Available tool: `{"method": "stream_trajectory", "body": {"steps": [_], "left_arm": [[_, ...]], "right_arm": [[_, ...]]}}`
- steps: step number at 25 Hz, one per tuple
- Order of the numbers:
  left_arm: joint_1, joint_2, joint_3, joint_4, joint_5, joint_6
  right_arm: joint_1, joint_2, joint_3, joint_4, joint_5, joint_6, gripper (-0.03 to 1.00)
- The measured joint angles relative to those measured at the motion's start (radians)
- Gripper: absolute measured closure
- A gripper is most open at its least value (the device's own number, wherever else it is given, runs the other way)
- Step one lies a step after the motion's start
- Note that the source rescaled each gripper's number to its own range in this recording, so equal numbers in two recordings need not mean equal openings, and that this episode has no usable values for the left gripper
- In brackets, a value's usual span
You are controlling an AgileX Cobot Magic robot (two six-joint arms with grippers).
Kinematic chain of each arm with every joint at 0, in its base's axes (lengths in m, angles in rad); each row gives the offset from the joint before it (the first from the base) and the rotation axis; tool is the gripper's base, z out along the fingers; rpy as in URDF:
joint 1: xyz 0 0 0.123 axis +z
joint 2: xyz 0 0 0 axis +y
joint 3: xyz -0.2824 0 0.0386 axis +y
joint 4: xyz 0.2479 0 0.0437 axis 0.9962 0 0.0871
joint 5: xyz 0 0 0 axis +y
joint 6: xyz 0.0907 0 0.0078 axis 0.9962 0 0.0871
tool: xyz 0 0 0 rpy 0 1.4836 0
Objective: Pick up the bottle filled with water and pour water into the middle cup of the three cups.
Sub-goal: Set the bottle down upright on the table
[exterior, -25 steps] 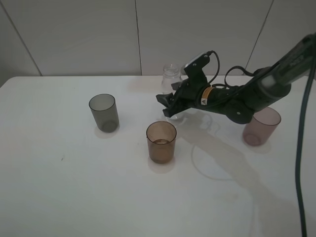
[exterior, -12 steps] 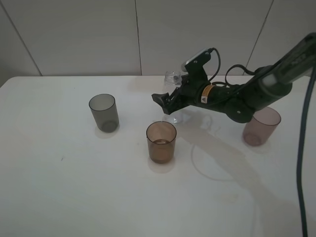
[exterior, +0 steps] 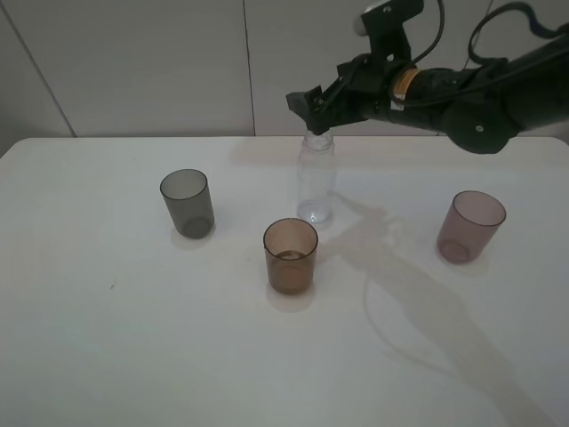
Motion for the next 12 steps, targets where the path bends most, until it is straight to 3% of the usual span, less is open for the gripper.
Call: {"method": "stream_trajectory", "body": {"steps": [3, 7, 8, 9, 12], "left_arm": [[0.000, 0.000, 0.000, 0.000, 0.000, 0.000], [0.000, 0.000, 0.000, 0.000, 0.000, 0.000], [0.000, 0.000, 0.000, 0.000, 0.000, 0.000], [0.000, 0.000, 0.000, 0.000, 0.000, 0.000], [0.000, 0.000, 0.000, 0.000, 0.000, 0.000]], "right_arm": [[0.009, -0.114, 0.000, 0.025, 0.174, 0.195, -0.03], [0.002, -0.254, 0.000, 0.094, 0.521, 0.396, -0.03], [-0.007, -0.288, 0.000, 0.115, 0.619, 0.402, -0.03], [-0.034, -0.350, 0.000, 0.159, 0.782, 0.375, -0.03], [-0.086, -0.455, 0.000, 0.253, 0.982, 0.242, -0.03]]}}
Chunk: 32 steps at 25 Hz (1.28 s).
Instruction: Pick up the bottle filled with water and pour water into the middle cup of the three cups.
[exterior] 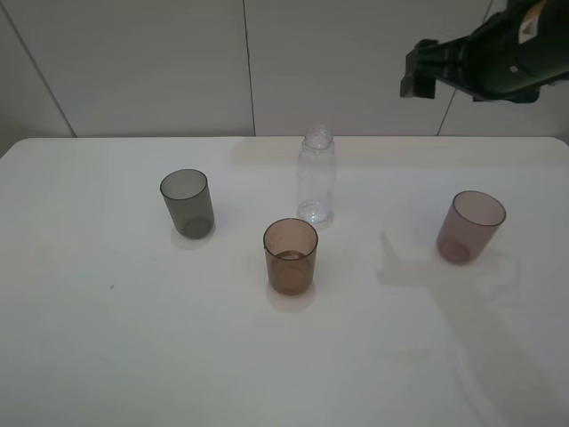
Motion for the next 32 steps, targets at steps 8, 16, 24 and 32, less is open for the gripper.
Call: {"method": "stream_trajectory", "body": {"steps": [8, 16, 24, 32], "left_arm": [[0.000, 0.000, 0.000, 0.000, 0.000, 0.000], [0.000, 0.000, 0.000, 0.000, 0.000, 0.000], [0.000, 0.000, 0.000, 0.000, 0.000, 0.000], [0.000, 0.000, 0.000, 0.000, 0.000, 0.000]], "right_arm": [[-0.063, -0.341, 0.000, 0.258, 0.350, -0.441, -0.03], [-0.064, -0.741, 0.000, 0.284, 0.593, -0.516, -0.03], [-0.064, -1.070, 0.099, 0.284, 0.744, -0.516, -0.03], [-0.064, -1.378, 0.381, 0.283, 0.623, -0.516, -0.03]]}}
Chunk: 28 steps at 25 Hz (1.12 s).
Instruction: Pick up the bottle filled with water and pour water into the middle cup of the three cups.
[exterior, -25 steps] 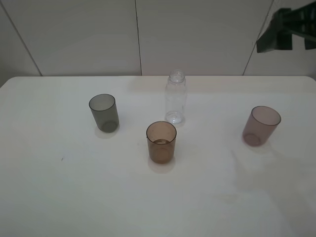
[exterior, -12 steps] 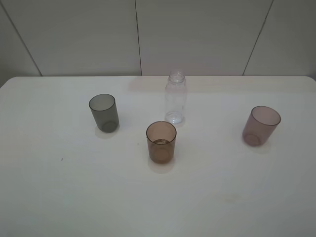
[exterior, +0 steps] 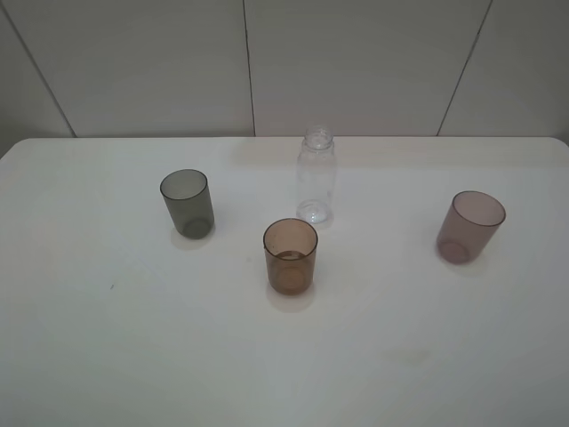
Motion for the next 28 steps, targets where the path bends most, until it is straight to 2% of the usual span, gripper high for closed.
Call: {"method": "stream_trajectory", "body": {"steps": [3, 8, 14, 17, 28], "left_arm": [[0.000, 0.000, 0.000, 0.000, 0.000, 0.000], [0.000, 0.000, 0.000, 0.000, 0.000, 0.000], [0.000, 0.000, 0.000, 0.000, 0.000, 0.000], [0.000, 0.000, 0.000, 0.000, 0.000, 0.000], [0.000, 0.000, 0.000, 0.000, 0.000, 0.000]], "right_arm": [[0.000, -0.022, 0.065, -0.001, 0.003, 0.000, -0.03], [-0.017, -0.022, 0.076, -0.001, 0.002, 0.000, -0.03], [-0.222, -0.022, 0.076, -0.001, 0.002, 0.000, -0.03], [-0.280, -0.022, 0.076, -0.001, 0.002, 0.000, -0.03], [-0.285, -0.022, 0.076, 0.000, 0.002, 0.000, -0.03]]}}
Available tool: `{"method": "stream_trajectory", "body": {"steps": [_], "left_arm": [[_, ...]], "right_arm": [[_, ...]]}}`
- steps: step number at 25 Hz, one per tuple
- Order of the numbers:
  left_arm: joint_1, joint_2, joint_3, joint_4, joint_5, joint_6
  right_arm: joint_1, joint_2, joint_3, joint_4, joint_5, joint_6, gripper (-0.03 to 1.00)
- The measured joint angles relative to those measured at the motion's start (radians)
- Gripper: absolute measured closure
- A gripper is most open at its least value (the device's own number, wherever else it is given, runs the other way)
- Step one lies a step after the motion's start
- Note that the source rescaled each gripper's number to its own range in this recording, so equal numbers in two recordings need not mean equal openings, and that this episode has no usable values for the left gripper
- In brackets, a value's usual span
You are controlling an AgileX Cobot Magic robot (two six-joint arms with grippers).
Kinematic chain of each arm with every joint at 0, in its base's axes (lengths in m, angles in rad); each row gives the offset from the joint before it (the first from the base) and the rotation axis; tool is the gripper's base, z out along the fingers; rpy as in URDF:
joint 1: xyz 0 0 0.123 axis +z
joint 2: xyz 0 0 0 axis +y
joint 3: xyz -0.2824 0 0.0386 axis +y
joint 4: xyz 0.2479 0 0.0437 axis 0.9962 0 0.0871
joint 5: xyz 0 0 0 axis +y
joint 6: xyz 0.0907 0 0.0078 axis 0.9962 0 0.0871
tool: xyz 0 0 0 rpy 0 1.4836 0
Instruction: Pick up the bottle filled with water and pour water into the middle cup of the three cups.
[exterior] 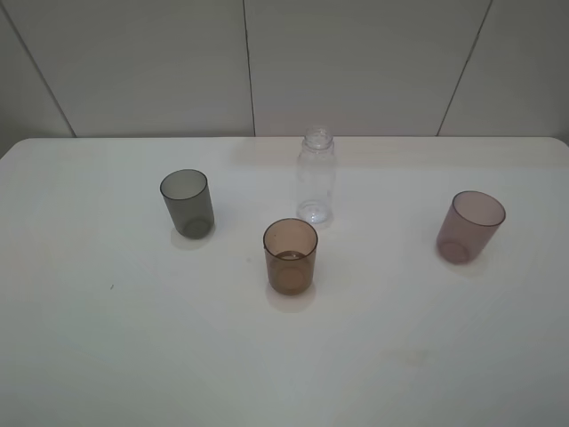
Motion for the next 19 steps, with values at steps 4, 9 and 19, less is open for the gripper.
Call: {"method": "stream_trajectory", "body": {"steps": [4, 9, 19], "left_arm": [[0.000, 0.000, 0.000, 0.000, 0.000, 0.000], [0.000, 0.000, 0.000, 0.000, 0.000, 0.000], [0.000, 0.000, 0.000, 0.000, 0.000, 0.000]], "right_arm": [[0.000, 0.000, 0.000, 0.001, 0.000, 0.000, -0.03], [0.000, 0.000, 0.000, 0.001, 0.000, 0.000, -0.03], [-0.001, 0.000, 0.000, 0.001, 0.000, 0.000, -0.03]]}}
